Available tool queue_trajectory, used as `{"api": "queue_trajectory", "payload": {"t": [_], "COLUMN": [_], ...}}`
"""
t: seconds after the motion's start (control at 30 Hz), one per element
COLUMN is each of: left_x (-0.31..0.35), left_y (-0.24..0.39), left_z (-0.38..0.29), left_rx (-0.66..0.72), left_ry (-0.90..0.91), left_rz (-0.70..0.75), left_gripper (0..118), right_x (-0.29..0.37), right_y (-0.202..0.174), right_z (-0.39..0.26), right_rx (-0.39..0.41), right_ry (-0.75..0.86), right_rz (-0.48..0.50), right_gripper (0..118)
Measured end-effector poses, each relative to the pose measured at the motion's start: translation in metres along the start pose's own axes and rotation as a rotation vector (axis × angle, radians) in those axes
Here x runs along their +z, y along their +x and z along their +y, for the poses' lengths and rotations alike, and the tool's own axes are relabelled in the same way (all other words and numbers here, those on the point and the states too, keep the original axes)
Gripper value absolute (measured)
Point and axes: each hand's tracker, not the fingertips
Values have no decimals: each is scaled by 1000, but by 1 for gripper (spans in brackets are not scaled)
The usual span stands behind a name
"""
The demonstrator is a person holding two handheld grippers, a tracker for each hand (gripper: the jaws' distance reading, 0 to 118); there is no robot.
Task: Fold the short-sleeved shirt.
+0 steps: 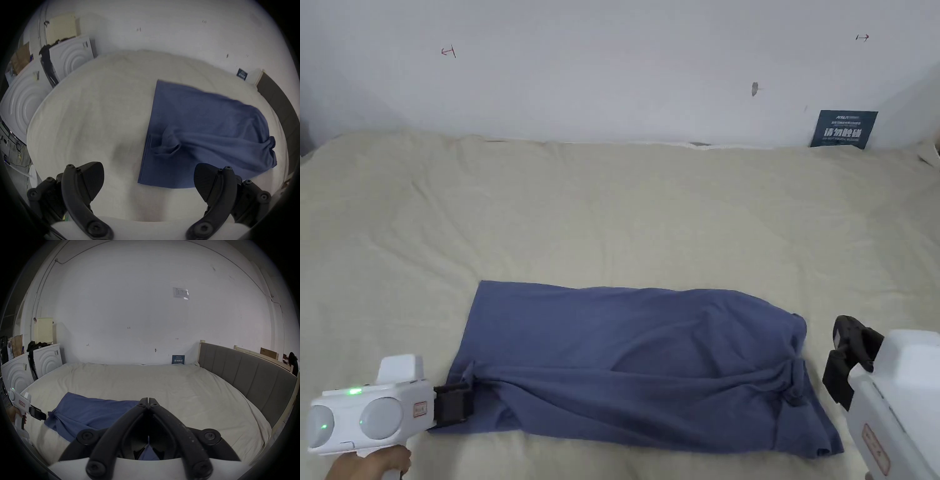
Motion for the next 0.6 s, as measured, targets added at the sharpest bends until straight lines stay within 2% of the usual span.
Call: {"api": "queue_trajectory", "payload": {"t": [0.07,0.13,0.17,0.23,0.27,0.3,0.33,0.4,0.47,0.5,0.6], "left_x": [-16,-30,-37,-30,-25,-23,-18,-16,-3,4,22], "left_y": [-1,3,7,11,13,16,17,21,18,17,13], "left_z": [-5,-8,-12,-18,-17,-17,-18,-16,-12,-10,-1], "left_rx": [18,-3,-31,-19,-29,-29,-43,-82,-50,-41,-26], "left_ry": [-38,-103,-132,-53,-53,-47,-43,-36,36,59,89], "left_rz": [14,40,53,30,5,-56,-58,-21,-42,-51,-82], "left_gripper": [110,88,73,58,41,12,6,5,5,5,5], "right_x": [-6,-11,-14,-19,-22,-25,-29,-42,-57,-64,-89], "right_y": [2,6,8,13,18,22,24,34,43,46,47], "right_z": [-4,-9,-12,-17,-21,-25,-29,-41,-57,-67,-97], "right_rx": [0,-6,-16,-34,-43,-49,-60,-108,-172,-197,-184], "right_ry": [-21,-37,-50,-77,-91,-107,-134,-212,-300,-334,-502], "right_rz": [-3,-8,-8,-7,-9,-12,-16,-18,-12,-20,-39], "right_gripper": [1,1,1,1,1,1,2,4,6,23,93]}}
